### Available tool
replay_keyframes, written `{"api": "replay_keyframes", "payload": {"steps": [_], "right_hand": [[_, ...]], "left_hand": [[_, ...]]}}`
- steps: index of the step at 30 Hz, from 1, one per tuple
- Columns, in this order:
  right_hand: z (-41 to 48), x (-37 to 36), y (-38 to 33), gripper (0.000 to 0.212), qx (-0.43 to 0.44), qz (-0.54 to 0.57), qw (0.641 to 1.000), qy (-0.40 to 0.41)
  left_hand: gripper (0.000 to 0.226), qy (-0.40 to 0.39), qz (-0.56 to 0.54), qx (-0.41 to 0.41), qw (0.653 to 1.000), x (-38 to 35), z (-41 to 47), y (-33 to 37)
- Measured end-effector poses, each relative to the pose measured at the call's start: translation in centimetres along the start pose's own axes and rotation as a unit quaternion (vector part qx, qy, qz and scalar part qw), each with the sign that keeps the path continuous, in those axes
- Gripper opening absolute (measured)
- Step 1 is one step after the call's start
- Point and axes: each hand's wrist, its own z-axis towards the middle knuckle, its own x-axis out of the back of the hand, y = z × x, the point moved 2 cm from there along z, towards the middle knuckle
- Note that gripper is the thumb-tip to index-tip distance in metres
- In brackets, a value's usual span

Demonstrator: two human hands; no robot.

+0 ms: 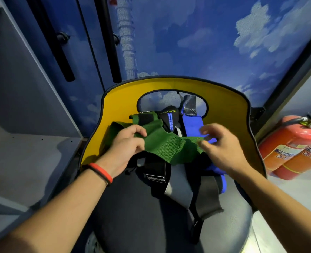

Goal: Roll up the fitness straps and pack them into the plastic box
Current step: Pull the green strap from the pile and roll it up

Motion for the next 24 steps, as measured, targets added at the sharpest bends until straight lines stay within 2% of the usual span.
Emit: {"api": "replay_keyframes", "payload": {"steps": [2, 3, 5, 9, 11, 13, 14, 15, 17, 18, 19, 20, 22, 24], "right_hand": [[-0.9, -1.1, -1.4, 0.020, 0.003, 0.070, 0.994, -0.083], [-1.2, -1.5, -2.3, 0.018, -0.014, 0.119, 0.988, -0.100], [-1.0, -2.2, -3.3, 0.027, -0.064, 0.181, 0.977, -0.097], [-0.2, -3.4, -2.0, 0.036, -0.169, 0.195, 0.961, -0.100], [-0.1, -3.6, -1.3, 0.030, -0.208, 0.227, 0.946, -0.104], [-0.1, -3.6, -1.2, 0.019, -0.225, 0.268, 0.930, -0.113], [-0.1, -3.5, -1.2, 0.017, -0.230, 0.284, 0.924, -0.112], [-0.1, -3.4, -1.2, 0.016, -0.232, 0.295, 0.921, -0.104], [0.1, -3.2, -1.2, 0.017, -0.216, 0.292, 0.928, -0.088], [0.1, -3.1, -1.3, 0.018, -0.198, 0.277, 0.936, -0.085], [0.0, -2.9, -1.7, 0.019, -0.175, 0.260, 0.946, -0.081], [-0.1, -2.9, -2.0, 0.020, -0.148, 0.245, 0.955, -0.079], [-0.5, -2.9, -2.8, 0.021, -0.103, 0.235, 0.963, -0.078], [-0.8, -2.9, -3.5, 0.021, -0.073, 0.228, 0.968, -0.076]], "left_hand": [[0.029, -0.025, 0.095, -0.023, 0.995, -0.9, -0.7, -0.1], [0.029, -0.042, 0.152, -0.042, 0.987, -1.5, -1.1, -0.1], [0.031, -0.096, 0.237, -0.094, 0.962, -2.9, -1.9, -0.3], [0.036, -0.162, 0.361, -0.186, 0.899, -4.3, -3.2, -0.3], [0.037, -0.189, 0.432, -0.210, 0.856, -4.5, -3.6, -0.6], [0.041, -0.226, 0.458, -0.208, 0.834, -4.3, -3.9, -0.6], [0.042, -0.228, 0.445, -0.209, 0.841, -3.9, -4.0, -0.5], [0.041, -0.202, 0.412, -0.219, 0.861, -3.4, -3.8, -0.2], [0.023, -0.060, 0.330, -0.249, 0.908, -2.0, -2.9, 0.6], [0.013, 0.021, 0.306, -0.246, 0.919, -1.3, -2.4, 1.0], [0.020, 0.088, 0.306, -0.216, 0.923, -1.0, -1.9, 1.2], [0.035, 0.119, 0.331, -0.159, 0.922, -0.9, -1.5, 1.1], [0.049, 0.083, 0.374, -0.040, 0.923, -1.6, -1.0, 0.4], [0.035, 0.026, 0.289, 0.024, 0.957, -2.6, -0.9, -0.5]]}}
